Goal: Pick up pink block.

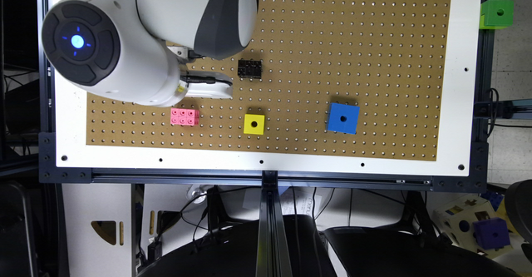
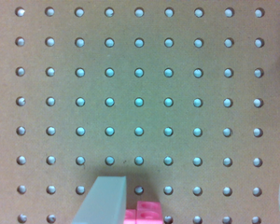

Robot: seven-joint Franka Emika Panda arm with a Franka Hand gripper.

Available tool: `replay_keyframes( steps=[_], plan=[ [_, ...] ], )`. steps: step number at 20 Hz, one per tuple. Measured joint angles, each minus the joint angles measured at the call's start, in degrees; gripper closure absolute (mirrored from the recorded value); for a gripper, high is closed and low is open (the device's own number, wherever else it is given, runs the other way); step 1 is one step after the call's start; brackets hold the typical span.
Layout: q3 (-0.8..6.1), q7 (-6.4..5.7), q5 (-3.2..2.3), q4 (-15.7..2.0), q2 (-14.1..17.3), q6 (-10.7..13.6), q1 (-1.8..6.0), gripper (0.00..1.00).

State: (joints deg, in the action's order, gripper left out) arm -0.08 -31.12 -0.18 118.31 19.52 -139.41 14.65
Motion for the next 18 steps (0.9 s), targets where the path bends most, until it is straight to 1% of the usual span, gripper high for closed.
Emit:
replay_keyframes(
  steps=[7,9,11,12,13,15,16,18],
  plan=[
    [0.05,0.00,0.00,0.16,0.0,0.0,0.01,0.00],
    [0.00,0.01,-0.03,0.05,0.0,0.0,0.17,0.00],
    [-0.20,0.05,-0.23,-0.24,0.0,-0.1,0.45,0.00],
    [-0.37,0.34,-0.31,-0.66,0.1,-0.1,0.80,0.00],
    [-0.48,0.92,-0.31,-1.30,0.4,-0.1,1.32,0.00],
    [-0.48,1.78,-0.31,-2.75,1.4,-0.1,2.18,0.00],
    [-0.46,2.07,-0.31,-3.87,2.3,-0.1,2.53,0.00],
    [-0.45,2.10,-0.31,-5.18,3.6,-0.1,2.60,0.00]
  ],
)
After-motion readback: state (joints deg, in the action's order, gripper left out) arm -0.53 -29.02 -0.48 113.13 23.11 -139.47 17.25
